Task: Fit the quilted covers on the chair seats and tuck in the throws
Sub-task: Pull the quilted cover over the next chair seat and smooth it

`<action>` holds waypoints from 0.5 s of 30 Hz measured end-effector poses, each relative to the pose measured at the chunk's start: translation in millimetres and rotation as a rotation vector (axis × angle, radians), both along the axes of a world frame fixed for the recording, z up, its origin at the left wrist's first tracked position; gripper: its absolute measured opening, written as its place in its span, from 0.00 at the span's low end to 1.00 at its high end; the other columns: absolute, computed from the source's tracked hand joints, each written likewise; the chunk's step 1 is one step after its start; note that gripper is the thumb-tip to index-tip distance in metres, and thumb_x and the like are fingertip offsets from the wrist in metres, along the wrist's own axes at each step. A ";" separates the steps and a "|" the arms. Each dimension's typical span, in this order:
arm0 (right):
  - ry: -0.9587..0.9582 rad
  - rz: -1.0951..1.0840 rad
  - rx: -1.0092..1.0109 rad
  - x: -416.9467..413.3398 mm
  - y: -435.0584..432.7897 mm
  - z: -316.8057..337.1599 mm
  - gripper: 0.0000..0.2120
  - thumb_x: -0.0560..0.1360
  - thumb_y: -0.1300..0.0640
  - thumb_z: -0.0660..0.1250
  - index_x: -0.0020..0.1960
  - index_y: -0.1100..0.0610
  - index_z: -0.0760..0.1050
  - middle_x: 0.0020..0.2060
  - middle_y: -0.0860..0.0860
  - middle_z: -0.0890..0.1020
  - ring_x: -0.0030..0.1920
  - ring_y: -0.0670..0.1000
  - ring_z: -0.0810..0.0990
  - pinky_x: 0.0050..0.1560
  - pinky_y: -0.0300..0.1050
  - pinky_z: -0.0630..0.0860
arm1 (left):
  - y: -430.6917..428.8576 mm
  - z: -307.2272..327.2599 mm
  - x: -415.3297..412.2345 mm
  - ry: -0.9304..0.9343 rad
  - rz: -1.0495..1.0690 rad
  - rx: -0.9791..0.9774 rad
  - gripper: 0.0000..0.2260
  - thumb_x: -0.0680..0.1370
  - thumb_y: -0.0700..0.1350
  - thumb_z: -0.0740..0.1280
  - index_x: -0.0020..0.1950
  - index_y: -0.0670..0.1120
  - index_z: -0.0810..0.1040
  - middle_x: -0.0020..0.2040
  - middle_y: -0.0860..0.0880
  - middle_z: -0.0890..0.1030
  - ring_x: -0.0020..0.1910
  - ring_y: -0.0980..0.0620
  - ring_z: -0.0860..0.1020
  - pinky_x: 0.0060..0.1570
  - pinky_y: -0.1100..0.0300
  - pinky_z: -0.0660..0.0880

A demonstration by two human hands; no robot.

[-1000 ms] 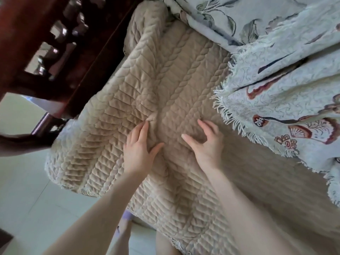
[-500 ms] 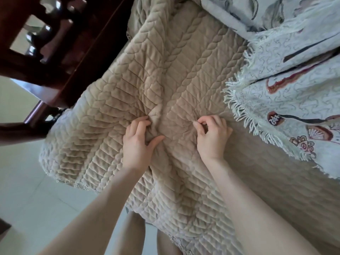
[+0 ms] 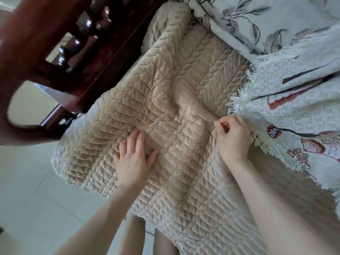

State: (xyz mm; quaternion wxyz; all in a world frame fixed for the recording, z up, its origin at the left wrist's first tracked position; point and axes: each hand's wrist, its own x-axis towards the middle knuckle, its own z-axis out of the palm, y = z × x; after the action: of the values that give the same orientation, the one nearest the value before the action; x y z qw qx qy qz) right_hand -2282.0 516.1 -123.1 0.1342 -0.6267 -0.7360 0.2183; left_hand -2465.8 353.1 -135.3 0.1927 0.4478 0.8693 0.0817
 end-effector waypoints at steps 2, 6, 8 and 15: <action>0.093 0.029 -0.042 -8.8 -1.0 4.2 0.10 0.72 0.56 0.72 0.48 0.62 0.80 0.45 0.56 0.79 0.48 0.59 0.78 0.52 0.51 0.73 | 16.0 10.5 -5.7 -0.007 0.017 0.098 0.22 0.78 0.55 0.64 0.64 0.41 0.73 0.60 0.39 0.73 0.56 0.37 0.73 0.50 0.43 0.72; 0.202 0.096 -0.120 -43.4 18.2 16.6 0.20 0.74 0.49 0.70 0.60 0.61 0.79 0.57 0.54 0.79 0.59 0.52 0.73 0.62 0.46 0.69 | 53.9 30.9 -23.8 0.100 0.015 0.310 0.25 0.77 0.52 0.66 0.69 0.44 0.64 0.67 0.41 0.64 0.64 0.42 0.65 0.59 0.44 0.65; 0.198 0.153 -0.183 -66.3 30.5 20.0 0.23 0.74 0.47 0.70 0.65 0.58 0.76 0.63 0.53 0.77 0.64 0.53 0.71 0.66 0.52 0.67 | 71.4 35.6 -34.3 0.110 0.043 0.306 0.31 0.77 0.52 0.67 0.74 0.44 0.59 0.73 0.42 0.59 0.72 0.42 0.60 0.68 0.43 0.58; 0.356 0.132 -0.283 -126.8 60.2 32.4 0.36 0.72 0.40 0.70 0.75 0.49 0.63 0.73 0.46 0.67 0.73 0.47 0.61 0.74 0.50 0.59 | 78.1 22.9 -60.3 0.105 -0.030 0.129 0.32 0.75 0.49 0.71 0.74 0.40 0.63 0.59 0.37 0.76 0.56 0.36 0.74 0.51 0.41 0.72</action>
State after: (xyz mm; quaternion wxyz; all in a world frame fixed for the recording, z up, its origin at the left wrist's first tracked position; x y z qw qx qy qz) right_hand -2408.8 576.3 -90.7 0.1580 -0.5414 -0.7023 0.4345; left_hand -2526.1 431.3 -112.4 0.1188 0.4761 0.8643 0.1108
